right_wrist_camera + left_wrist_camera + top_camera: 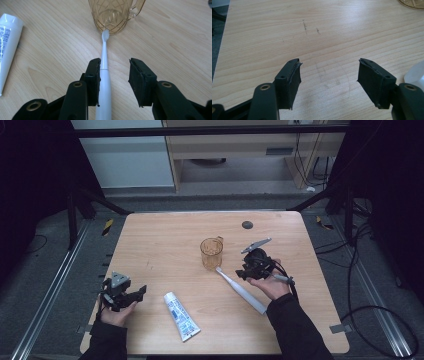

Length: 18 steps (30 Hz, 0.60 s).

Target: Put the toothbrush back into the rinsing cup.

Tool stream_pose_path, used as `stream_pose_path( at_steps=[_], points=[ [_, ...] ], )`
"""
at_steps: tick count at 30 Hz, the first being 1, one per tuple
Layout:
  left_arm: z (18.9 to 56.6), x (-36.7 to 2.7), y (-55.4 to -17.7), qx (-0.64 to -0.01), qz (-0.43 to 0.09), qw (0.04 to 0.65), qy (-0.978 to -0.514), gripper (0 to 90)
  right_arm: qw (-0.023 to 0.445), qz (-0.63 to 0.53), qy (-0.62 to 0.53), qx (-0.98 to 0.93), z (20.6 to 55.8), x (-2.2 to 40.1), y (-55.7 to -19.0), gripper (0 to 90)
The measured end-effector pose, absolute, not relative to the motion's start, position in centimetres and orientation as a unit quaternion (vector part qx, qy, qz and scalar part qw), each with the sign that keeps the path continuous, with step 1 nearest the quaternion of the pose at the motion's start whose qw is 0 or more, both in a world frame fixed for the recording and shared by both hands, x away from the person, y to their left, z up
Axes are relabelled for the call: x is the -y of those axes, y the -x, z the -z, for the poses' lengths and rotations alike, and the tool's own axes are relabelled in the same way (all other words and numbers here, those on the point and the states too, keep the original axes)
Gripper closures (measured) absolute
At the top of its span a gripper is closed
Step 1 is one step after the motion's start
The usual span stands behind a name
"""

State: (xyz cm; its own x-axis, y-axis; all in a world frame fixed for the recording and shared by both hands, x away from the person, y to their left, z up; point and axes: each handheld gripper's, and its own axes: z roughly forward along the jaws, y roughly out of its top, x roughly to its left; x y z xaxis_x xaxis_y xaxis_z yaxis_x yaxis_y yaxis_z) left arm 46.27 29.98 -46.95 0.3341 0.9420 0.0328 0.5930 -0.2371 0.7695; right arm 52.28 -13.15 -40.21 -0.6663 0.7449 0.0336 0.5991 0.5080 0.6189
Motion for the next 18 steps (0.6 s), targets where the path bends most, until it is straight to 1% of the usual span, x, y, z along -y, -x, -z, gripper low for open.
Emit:
stream_pose_path(
  at_steps=[18],
  points=[
    [47.0,-29.9,-46.4,-0.514,-0.255,0.337,-0.746,33.9,0.091,-0.248,-0.383,-0.885,42.6,11.1,-53.2,60.8]
  ],
)
